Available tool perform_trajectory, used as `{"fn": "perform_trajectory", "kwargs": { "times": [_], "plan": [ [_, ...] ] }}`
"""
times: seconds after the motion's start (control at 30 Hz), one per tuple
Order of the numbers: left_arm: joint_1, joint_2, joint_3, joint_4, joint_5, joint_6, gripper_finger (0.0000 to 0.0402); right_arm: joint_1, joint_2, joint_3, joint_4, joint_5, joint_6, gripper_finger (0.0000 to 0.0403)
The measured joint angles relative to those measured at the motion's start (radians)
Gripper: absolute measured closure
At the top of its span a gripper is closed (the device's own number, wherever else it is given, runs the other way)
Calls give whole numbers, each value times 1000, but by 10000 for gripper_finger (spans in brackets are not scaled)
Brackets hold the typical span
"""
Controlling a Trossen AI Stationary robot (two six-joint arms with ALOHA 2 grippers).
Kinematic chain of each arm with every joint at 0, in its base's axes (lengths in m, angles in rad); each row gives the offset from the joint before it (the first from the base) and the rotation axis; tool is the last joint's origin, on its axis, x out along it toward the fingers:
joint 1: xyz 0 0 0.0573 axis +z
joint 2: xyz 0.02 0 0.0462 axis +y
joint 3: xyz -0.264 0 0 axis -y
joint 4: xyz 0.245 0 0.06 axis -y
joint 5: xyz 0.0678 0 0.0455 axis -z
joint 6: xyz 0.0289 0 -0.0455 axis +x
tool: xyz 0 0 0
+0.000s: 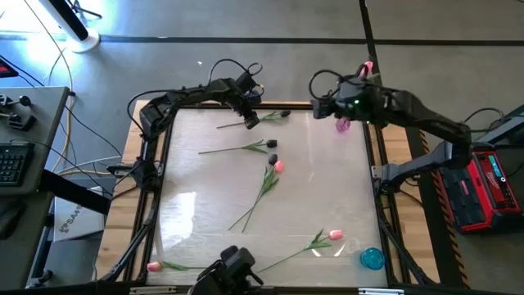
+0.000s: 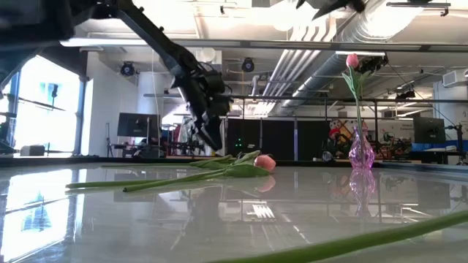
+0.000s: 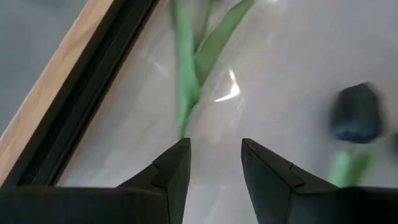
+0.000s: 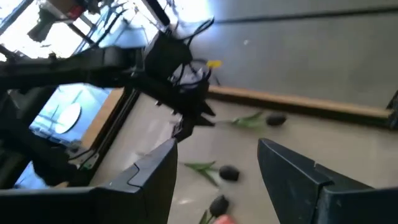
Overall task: Sort flowers into vase by color
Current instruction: Put the top center black flower into the purple vase
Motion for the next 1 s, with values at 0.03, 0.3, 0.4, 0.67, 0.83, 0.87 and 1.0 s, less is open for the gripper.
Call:
{"fn": "perform_trajectory", "kwargs": {
  "times": [0.03, 0.3, 0.4, 0.67, 0.83, 0.87, 1.0],
  "plan": [
    [3, 5, 0, 1, -12, 0, 271, 0, 0, -20, 16, -14, 15, 192],
    [20, 37, 0, -57, -32, -4, 271, 0, 0, -77, 108, -85, 47, 192],
    [23, 61, 0, -86, -53, 24, 271, -8, -2, -74, 124, -78, 34, 192],
    [20, 74, 2, -69, -96, 48, 273, -50, -4, -74, 178, -103, 1, 192],
    [20, 78, 2, -63, -145, 60, 308, -59, -4, -74, 188, -125, -6, 192],
    [19, 78, 2, -62, -155, 68, 319, -59, -4, -74, 188, -126, -6, 192],
    [20, 79, 2, -55, -173, 78, 368, -59, -4, -74, 188, -127, -6, 192]
  ]
}}
